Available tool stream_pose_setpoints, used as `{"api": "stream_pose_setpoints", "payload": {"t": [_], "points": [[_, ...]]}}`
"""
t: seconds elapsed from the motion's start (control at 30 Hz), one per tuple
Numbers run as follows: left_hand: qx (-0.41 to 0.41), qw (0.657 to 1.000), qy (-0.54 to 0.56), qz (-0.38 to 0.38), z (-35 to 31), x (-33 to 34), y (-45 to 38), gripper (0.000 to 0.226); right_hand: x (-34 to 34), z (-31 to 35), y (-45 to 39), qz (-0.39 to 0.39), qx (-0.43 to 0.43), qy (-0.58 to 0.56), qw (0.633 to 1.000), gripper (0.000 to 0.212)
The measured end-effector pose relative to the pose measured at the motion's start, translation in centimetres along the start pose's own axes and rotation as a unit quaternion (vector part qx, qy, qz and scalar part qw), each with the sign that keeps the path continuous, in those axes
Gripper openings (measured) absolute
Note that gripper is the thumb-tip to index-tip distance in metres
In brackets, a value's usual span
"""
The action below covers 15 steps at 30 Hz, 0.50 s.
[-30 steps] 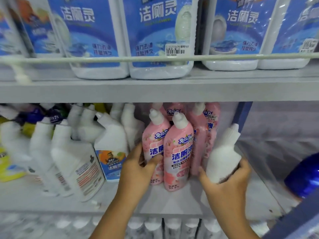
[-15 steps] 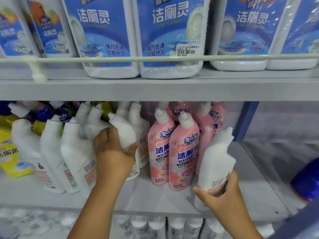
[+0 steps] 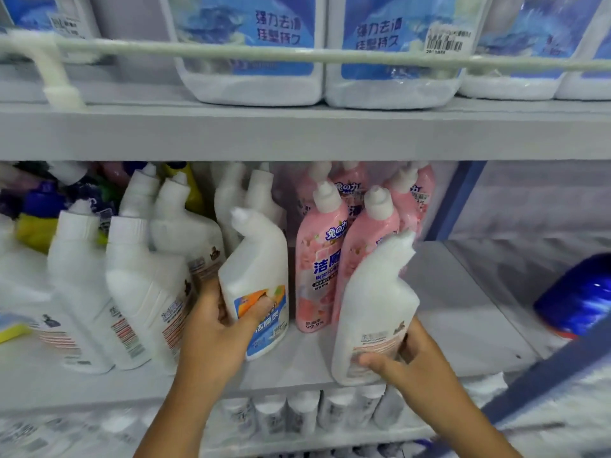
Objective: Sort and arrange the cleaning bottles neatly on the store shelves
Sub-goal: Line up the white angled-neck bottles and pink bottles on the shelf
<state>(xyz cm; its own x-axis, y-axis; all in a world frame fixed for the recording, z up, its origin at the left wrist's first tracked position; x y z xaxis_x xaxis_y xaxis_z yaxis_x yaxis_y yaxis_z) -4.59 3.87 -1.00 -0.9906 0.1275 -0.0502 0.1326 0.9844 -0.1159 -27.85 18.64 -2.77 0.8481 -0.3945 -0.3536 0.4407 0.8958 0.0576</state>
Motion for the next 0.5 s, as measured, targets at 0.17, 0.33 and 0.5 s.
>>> {"api": "stream_pose_setpoints", "payload": {"t": [0.17, 0.33, 0.5], "points": [[-0.01, 0.996, 0.066, 0.057, -0.2, -1.4, 1.5, 0.041, 1.7, 1.6, 0.9, -0.009, 0.004, -0.024, 1.0, 0.052], [-0.019, 0.992, 0.102, 0.07, -2.0, -4.4, 5.5, 0.053, 3.7, 2.6, 4.3, -0.015, -0.005, -0.052, 0.999, 0.05], [-0.004, 0.991, 0.129, 0.037, -5.9, -9.3, 10.9, 0.051, 5.1, 4.8, 8.7, 0.01, -0.04, -0.082, 0.996, 0.046]]}}
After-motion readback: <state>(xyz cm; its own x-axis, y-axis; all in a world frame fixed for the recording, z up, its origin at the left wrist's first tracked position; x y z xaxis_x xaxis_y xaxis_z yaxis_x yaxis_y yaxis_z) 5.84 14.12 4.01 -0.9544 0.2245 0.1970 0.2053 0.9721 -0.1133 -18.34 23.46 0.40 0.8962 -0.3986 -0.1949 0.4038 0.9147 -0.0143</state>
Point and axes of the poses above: each hand's wrist, its own y-axis away from the middle knuckle, its own x-axis out of the palm, z = x × y, the point moved 3 cm from there along -y, towards the middle knuckle, and after that the axes turned 7 degrees about y, right-handed, at the moved point
